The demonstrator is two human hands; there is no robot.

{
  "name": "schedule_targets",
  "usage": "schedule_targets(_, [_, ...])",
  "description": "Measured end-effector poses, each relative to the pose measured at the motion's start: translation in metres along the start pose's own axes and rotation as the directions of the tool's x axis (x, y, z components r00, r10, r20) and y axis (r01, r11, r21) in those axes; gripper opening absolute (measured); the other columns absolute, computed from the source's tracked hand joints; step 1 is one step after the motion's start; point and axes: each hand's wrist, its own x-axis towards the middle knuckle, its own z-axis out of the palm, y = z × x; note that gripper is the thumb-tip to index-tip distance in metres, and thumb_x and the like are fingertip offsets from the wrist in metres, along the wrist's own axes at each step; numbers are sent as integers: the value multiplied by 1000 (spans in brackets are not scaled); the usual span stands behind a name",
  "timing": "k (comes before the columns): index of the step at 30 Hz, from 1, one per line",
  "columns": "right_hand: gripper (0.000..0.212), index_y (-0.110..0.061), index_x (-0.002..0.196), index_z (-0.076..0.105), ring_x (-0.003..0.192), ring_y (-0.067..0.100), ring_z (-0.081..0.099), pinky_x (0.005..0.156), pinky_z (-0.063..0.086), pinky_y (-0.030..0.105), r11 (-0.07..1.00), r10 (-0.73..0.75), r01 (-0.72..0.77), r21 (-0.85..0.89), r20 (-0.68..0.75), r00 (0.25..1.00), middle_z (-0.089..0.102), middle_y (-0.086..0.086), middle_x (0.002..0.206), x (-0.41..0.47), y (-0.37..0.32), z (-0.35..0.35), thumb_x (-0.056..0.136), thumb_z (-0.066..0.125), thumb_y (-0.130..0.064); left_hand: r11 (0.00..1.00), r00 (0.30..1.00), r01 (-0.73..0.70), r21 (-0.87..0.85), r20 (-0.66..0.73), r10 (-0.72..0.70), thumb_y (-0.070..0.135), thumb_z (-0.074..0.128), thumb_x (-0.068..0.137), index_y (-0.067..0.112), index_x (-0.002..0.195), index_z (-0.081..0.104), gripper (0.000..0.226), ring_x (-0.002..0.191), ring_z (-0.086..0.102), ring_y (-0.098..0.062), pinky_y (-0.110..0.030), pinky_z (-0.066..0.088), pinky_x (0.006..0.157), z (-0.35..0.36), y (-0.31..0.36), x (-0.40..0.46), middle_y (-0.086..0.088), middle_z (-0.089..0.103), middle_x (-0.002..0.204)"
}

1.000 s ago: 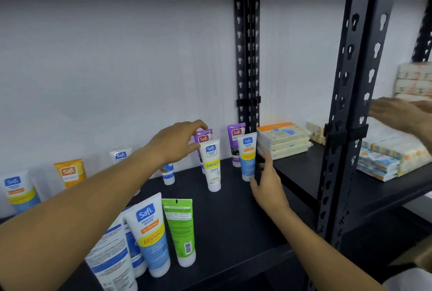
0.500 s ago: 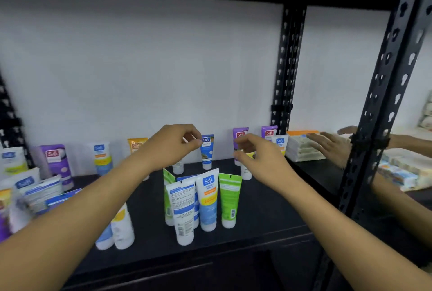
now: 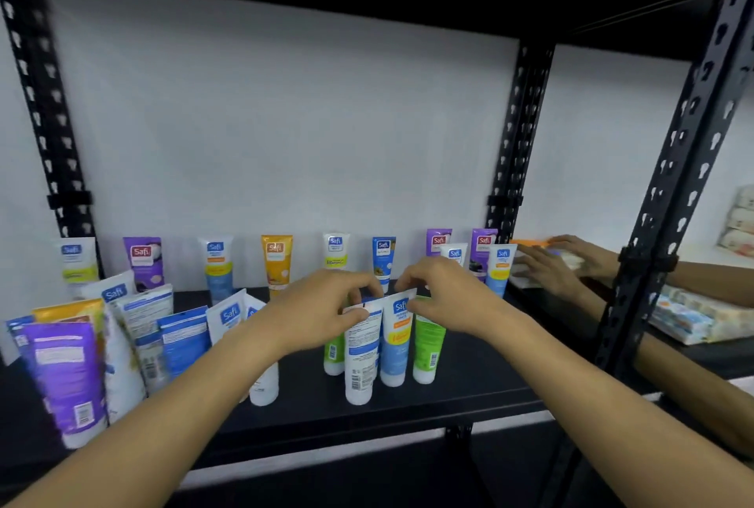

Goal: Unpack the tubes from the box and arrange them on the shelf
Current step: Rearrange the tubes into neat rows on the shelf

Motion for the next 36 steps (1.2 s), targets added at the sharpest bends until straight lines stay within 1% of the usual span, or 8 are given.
schedule_targets(5, [21,-22,107,73,92,8,61,82,53,26,1000,12,-13,18,15,1000,67,-7,103,2,-5,0,86,72,-21,1000,999,5,1,52,-6,33,61,96,31,121,67,26,95,63,-4,-27,55,86,-5,-9,-2,9,69,113])
schedule_targets(8, [20,-21,105,73,90,6,62,81,52,24,999,21,-22,44,18,1000,69,-9,101,4,-6,3,85,72,-18,995,997,34,-90,65,-28,38,68,90,26,121,69,33,90,64,0,-16,53,80,-9,-12,-6,10,70,102])
schedule_targets(12, [16,-20,102,73,91,6,63,76,48,19,997,27,-29,65,36,999,70,-8,101,7,-6,7,87,71,-17,993,992,27,-113,129,-13,22,72,89,24,119,68,30,85,64,2,-14,52,75,-15,-15,-10,11,71,94])
schedule_targets(16, [11,-21,98,73,95,7,64,86,54,30,997,12,-17,72,66,998,71,-7,102,11,-9,7,87,73,-17,999,998,-14,51,62,11,24,67,92,27,105,72,15,82,61,0,-24,55,79,-18,-13,-12,14,67,94])
schedule_targets(22, [11,-25,90,70,90,7,66,86,57,34,993,0,-13,114,109,994,71,-8,94,11,-11,-1,87,73,-15,974,999,-30,225,38,22,35,65,92,27,107,69,18,93,55,-8,-28,52,78,-21,-8,-13,9,52,102])
schedule_targets(30, [9,-21,93,73,85,9,65,78,54,29,987,-33,26,162,40,999,71,-8,90,14,-20,-32,86,74,-15,968,999,22,252,-49,-10,36,66,92,28,102,69,14,85,53,-3,-14,34,63,-40,-13,-13,17,59,94])
schedule_targets(33, [10,-23,91,73,79,5,64,72,50,27,981,-25,28,193,-19,1000,72,-10,87,20,-24,-51,86,73,-14,969,994,49,242,-104,-24,37,67,90,30,100,70,12,90,58,-5,-22,43,72,-63,-12,-11,16,64,96])
schedule_targets(36, [11,-23,90,73,85,18,66,78,53,34,975,-34,52,216,-84,996,73,-1,89,28,-29,-73,86,72,-13,985,989,49,164,-142,-26,31,70,88,31,95,70,6,87,64,-4,-32,55,79,-91,-10,-5,14,70,94])
